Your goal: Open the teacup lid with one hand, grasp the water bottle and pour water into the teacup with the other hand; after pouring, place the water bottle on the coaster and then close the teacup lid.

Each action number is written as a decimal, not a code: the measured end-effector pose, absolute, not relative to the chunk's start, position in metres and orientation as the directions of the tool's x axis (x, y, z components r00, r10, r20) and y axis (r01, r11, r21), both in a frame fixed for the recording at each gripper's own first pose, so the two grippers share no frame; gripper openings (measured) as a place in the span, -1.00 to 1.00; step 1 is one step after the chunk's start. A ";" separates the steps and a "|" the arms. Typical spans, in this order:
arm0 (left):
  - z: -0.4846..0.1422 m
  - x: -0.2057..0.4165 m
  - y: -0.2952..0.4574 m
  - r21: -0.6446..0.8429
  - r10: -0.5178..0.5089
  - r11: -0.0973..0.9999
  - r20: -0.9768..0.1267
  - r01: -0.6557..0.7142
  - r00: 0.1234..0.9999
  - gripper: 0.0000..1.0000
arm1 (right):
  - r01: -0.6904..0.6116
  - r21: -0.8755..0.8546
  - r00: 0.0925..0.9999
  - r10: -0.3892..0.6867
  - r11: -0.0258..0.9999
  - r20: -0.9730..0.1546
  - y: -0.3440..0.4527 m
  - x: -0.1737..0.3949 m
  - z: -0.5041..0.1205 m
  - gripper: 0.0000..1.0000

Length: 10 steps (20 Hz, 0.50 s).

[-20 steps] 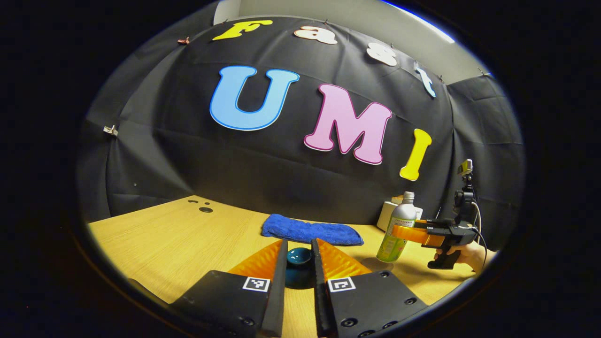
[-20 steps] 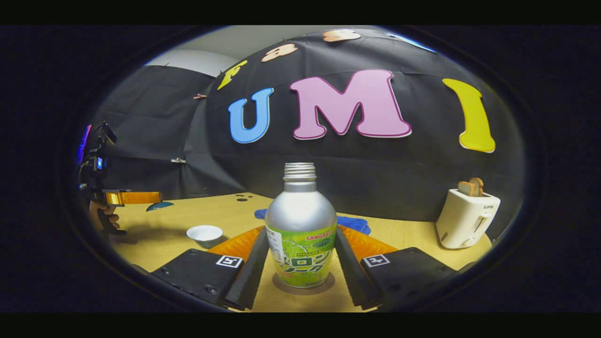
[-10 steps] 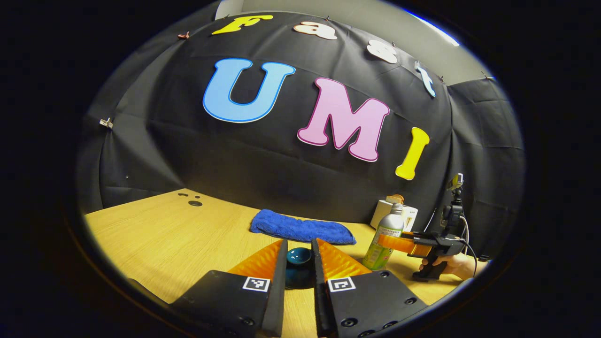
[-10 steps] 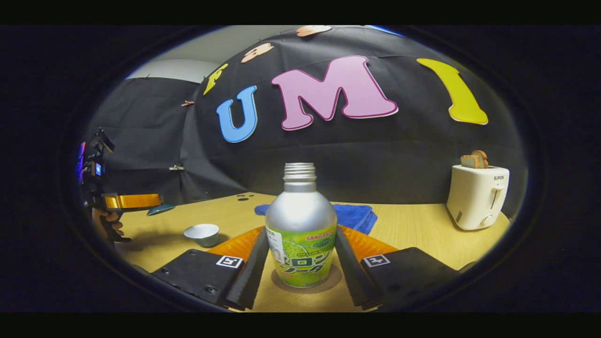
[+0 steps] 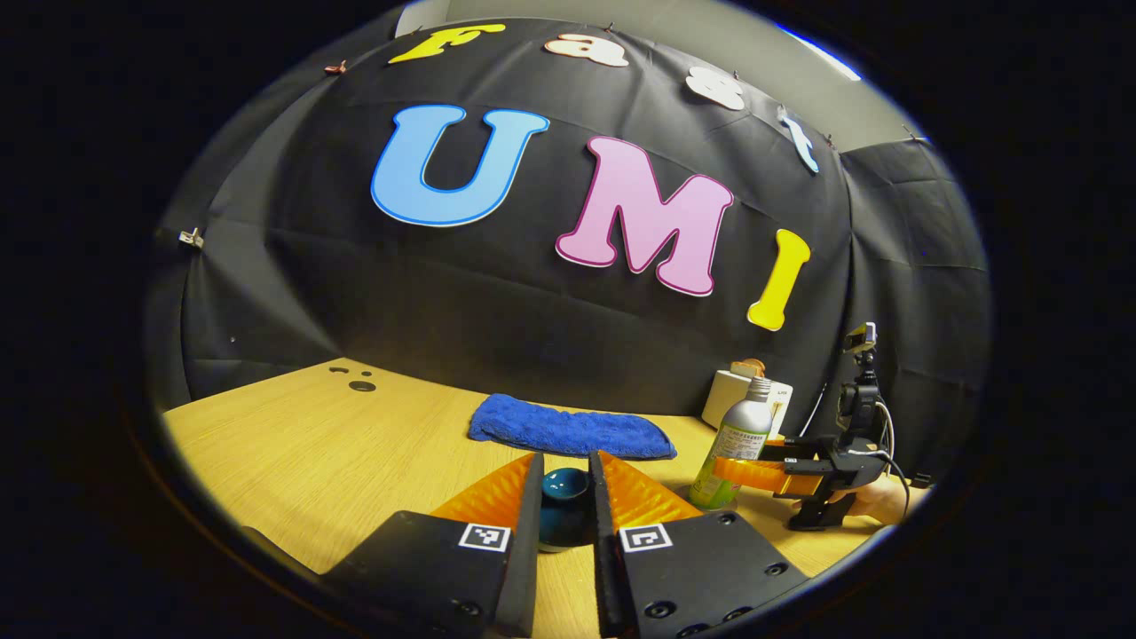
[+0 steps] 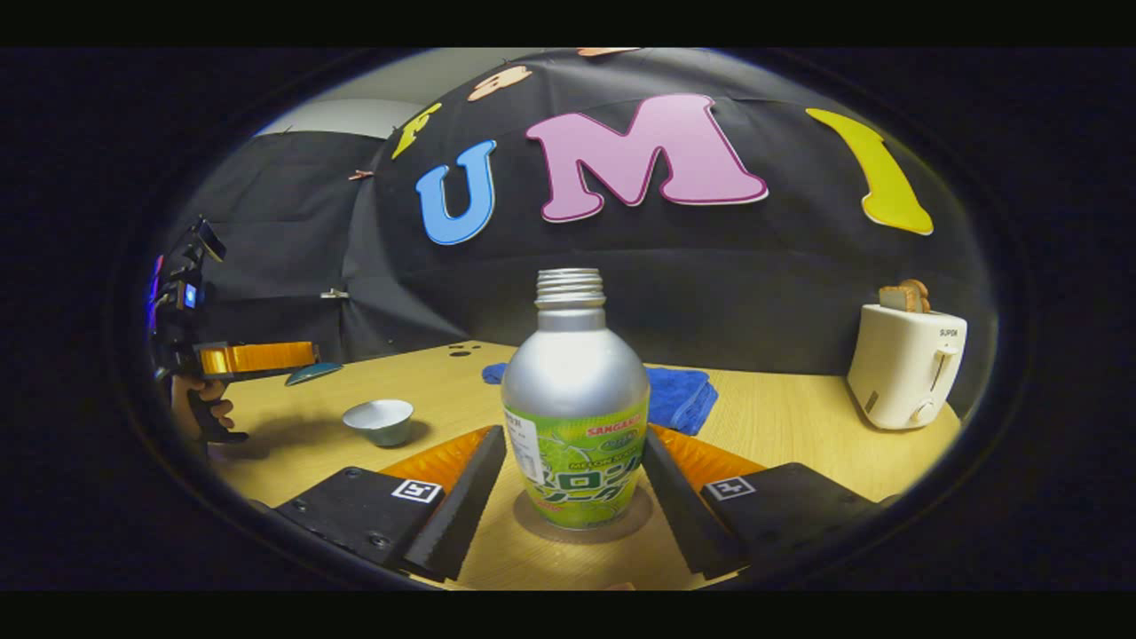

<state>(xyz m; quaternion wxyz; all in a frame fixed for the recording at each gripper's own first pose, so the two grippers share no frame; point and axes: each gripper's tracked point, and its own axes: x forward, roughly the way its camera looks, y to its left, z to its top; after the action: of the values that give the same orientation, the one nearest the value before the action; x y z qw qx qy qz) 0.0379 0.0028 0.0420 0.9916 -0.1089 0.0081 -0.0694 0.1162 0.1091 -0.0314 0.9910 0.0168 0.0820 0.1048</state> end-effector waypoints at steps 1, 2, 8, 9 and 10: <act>0.041 0.041 0.002 -0.208 -0.142 0.968 -0.005 0.138 0.990 -0.39 | -0.202 0.056 0.965 0.209 0.978 -0.161 0.109 0.109 -0.028 0.89; 0.039 0.045 0.001 -0.197 -0.147 0.970 -0.011 0.142 0.989 -0.39 | -0.196 0.053 0.966 0.202 0.979 -0.160 0.109 0.102 -0.024 0.92; 0.016 0.064 -0.001 -0.171 -0.158 0.975 -0.076 0.143 0.984 -0.39 | -0.123 -0.078 0.986 0.112 0.989 -0.125 0.091 0.045 -0.012 0.94; 0.012 0.066 -0.002 -0.164 -0.158 0.976 -0.092 0.141 0.983 -0.39 | -0.118 -0.094 0.987 0.107 0.989 -0.117 0.092 0.037 -0.011 0.93; 0.007 0.069 -0.004 -0.155 -0.157 0.978 -0.106 0.140 0.982 -0.39 | -0.124 -0.100 0.987 0.113 0.987 -0.112 0.096 0.029 -0.012 0.93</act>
<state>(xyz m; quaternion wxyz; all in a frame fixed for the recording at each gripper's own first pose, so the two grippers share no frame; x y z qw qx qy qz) 0.0688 -0.0038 0.0069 0.9927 -0.0738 0.0589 -0.0749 0.0288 0.0958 -0.0121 0.9954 -0.0532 0.0532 0.0594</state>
